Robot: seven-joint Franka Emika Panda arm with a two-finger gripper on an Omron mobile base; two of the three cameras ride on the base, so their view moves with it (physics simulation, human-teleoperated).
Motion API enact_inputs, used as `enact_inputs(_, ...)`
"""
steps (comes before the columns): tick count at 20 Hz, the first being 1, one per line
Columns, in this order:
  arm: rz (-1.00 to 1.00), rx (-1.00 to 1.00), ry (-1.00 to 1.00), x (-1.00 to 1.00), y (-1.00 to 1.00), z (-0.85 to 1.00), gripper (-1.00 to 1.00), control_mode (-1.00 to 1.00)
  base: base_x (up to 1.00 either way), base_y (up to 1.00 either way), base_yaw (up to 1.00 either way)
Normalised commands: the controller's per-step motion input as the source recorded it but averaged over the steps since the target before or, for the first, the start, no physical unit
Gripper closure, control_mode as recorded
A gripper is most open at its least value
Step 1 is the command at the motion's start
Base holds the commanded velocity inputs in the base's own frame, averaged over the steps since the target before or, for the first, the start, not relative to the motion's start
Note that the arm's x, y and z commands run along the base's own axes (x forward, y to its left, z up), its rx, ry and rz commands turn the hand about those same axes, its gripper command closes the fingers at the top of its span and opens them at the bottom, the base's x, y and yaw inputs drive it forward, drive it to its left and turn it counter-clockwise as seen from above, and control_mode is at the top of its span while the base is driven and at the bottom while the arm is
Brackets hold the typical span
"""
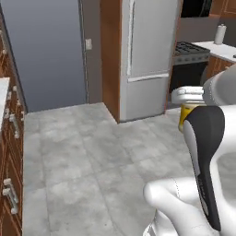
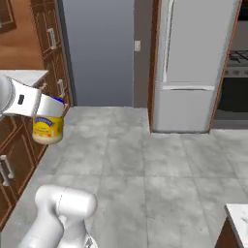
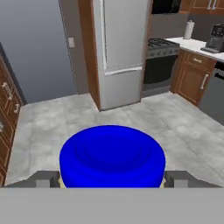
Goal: Move the condiment bottle and mayonnaise from the cabinet to the dining counter.
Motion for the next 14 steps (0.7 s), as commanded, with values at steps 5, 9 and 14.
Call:
enact_inputs(5,0.0,0.0,0.0,0.0,0.0,0.0,1.0,1.0,-0.17,-0.14,-0.82)
enact_inputs(9,0.0,0.0,0.0,0.0,0.0,0.0,1.0,1.0,-0.15,-0.18,-0.8)
enact_inputs(14,0.0,0.0,0.0,0.0,0.0,0.0,1.0,1.0,-0.01,-0.25,-0.77)
